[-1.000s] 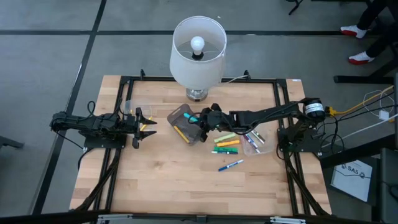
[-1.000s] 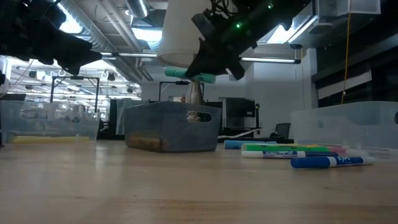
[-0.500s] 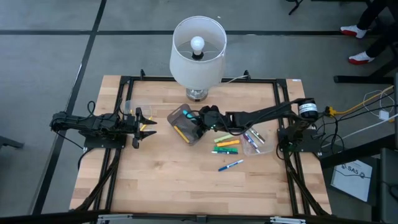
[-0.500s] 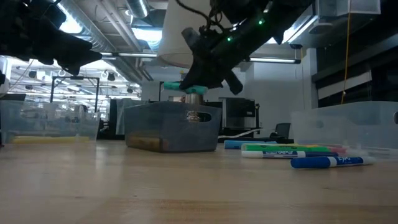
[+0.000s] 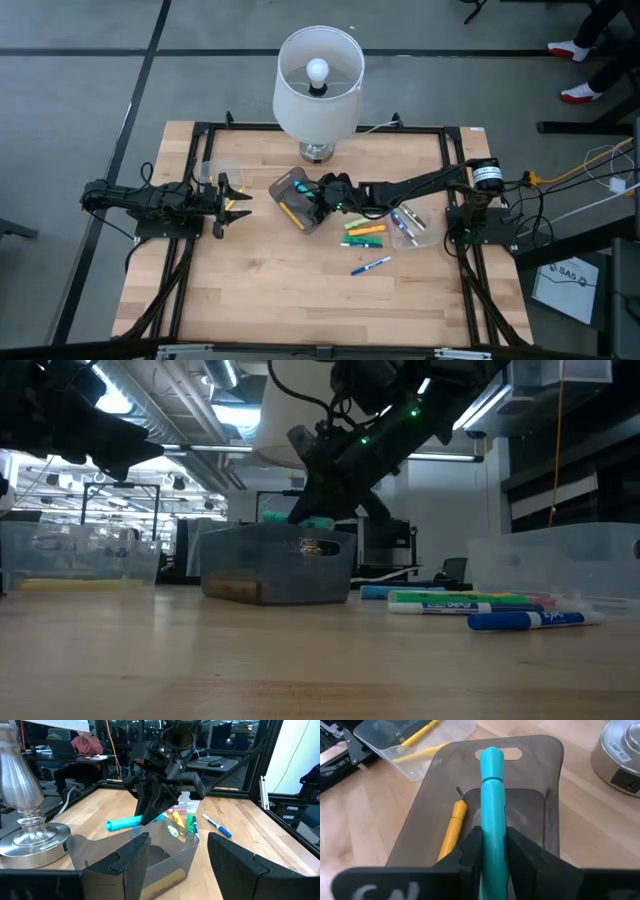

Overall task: Pick & Place Markers
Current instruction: Put the light blue marker into the black bin, then put the blue marker into the black bin

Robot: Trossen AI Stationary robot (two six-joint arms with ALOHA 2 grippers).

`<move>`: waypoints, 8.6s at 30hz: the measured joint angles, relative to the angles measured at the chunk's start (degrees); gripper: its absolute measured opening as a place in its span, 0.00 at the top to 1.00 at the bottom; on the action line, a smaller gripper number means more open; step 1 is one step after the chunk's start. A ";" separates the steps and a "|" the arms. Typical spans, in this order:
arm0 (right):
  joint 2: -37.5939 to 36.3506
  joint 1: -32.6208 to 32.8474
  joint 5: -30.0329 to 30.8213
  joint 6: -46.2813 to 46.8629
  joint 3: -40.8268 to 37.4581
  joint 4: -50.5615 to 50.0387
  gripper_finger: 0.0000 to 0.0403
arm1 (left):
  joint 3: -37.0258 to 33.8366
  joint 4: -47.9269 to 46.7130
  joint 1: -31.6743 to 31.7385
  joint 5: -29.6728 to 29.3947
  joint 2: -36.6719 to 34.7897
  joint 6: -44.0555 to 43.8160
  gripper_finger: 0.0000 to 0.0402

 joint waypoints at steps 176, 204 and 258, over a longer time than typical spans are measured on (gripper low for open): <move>2.74 -11.95 -19.25 -34.29 0.07 -35.85 0.84 | -0.01 -0.02 -0.02 0.00 0.00 0.00 0.51; -4.56 -2.58 1.93 -21.26 -0.08 -34.11 0.84 | -0.01 -0.02 0.00 0.00 0.00 0.00 0.51; -4.58 12.82 28.53 -31.90 9.64 -5.71 0.84 | -0.01 -0.02 -0.02 0.00 0.00 0.00 0.51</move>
